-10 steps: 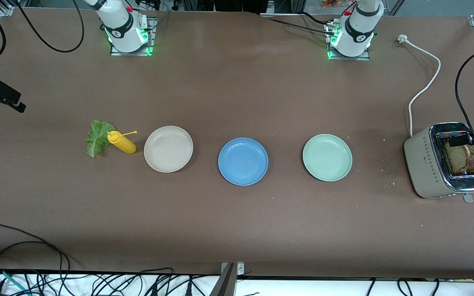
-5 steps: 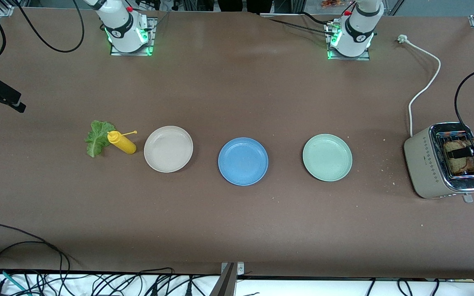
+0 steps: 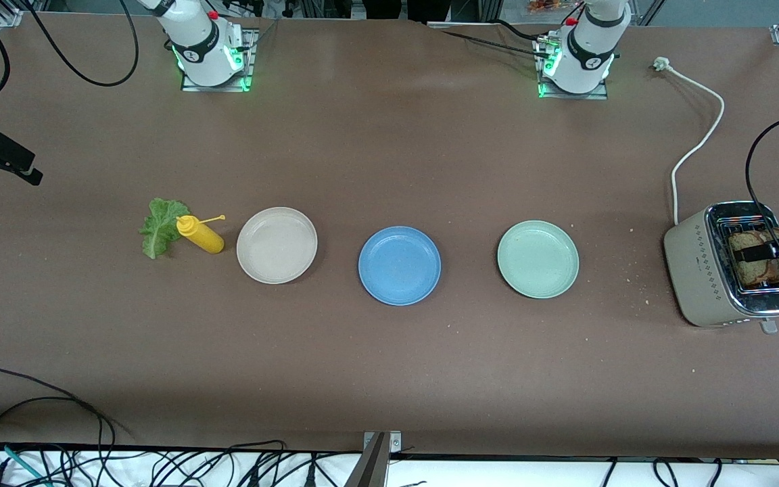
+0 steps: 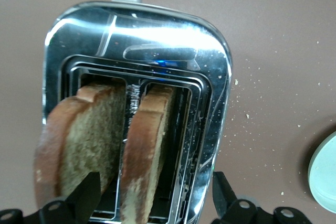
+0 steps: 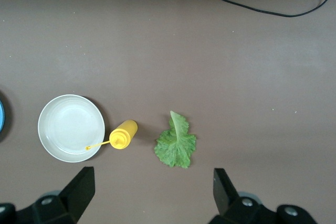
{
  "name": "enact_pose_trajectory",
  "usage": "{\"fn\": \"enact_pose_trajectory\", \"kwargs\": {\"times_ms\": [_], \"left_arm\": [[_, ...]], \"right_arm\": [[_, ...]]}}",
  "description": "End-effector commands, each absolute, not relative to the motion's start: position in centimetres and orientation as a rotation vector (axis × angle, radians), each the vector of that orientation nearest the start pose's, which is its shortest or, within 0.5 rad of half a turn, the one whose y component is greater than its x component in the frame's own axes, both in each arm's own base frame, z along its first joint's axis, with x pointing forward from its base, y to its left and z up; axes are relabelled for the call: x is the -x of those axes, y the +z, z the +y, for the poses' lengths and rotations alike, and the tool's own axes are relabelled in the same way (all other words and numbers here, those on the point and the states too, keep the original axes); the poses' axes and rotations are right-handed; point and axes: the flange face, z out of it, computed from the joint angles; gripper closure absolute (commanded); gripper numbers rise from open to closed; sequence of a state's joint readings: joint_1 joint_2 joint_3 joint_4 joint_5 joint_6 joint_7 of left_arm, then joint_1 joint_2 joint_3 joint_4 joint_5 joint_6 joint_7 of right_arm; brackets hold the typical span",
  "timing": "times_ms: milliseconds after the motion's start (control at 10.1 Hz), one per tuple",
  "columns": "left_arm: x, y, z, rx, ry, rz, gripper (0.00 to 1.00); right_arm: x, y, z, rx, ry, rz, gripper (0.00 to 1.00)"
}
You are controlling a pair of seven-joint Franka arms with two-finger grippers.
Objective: Make sandwich in blue plate with both arms
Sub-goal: 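Lower the left gripper into the toaster and grasp a bread slice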
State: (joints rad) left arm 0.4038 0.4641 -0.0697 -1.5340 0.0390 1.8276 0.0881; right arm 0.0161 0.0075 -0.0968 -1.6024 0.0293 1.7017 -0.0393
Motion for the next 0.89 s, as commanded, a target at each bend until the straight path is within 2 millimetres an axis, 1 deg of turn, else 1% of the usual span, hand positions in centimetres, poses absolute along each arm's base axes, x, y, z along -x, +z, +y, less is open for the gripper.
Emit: {"fn": "enact_pose_trajectory", "kwargs": {"times_ms": [0, 199, 298, 397, 497, 695, 795], "left_arm": [[-63.7, 36.9, 22.7, 3.158, 0.230, -0.344, 0.09], [-63.4, 37.0, 23.5, 3.152, 0.229, -0.357, 0.41], [-63.4, 37.0, 23.5, 3.150, 0.230, -0.356, 0.55], [-63.3, 37.0, 23.7, 3.148, 0.230, -0.365, 0.79], [-63.3, 37.1, 23.8, 3.151, 0.227, -0.373, 1.00], [-63.4, 37.1, 23.8, 3.152, 0.226, -0.376, 1.00], [-63.4, 37.2, 23.7, 3.152, 0.221, -0.374, 1.00]], "right_arm": [[-56.5, 62.4, -4.2, 3.099, -0.144, 0.078, 0.00], [-56.5, 62.4, -4.1, 3.100, -0.144, 0.076, 0.00], [-56.6, 62.4, -4.0, 3.100, -0.144, 0.073, 0.00], [-56.6, 62.4, -4.0, 3.100, -0.144, 0.073, 0.00], [-56.6, 62.4, -4.0, 3.100, -0.144, 0.073, 0.00], [-56.3, 62.3, -4.0, 3.100, -0.116, 0.073, 0.00], [-56.0, 62.6, -3.9, 3.099, -0.111, 0.067, 0.00]]}}
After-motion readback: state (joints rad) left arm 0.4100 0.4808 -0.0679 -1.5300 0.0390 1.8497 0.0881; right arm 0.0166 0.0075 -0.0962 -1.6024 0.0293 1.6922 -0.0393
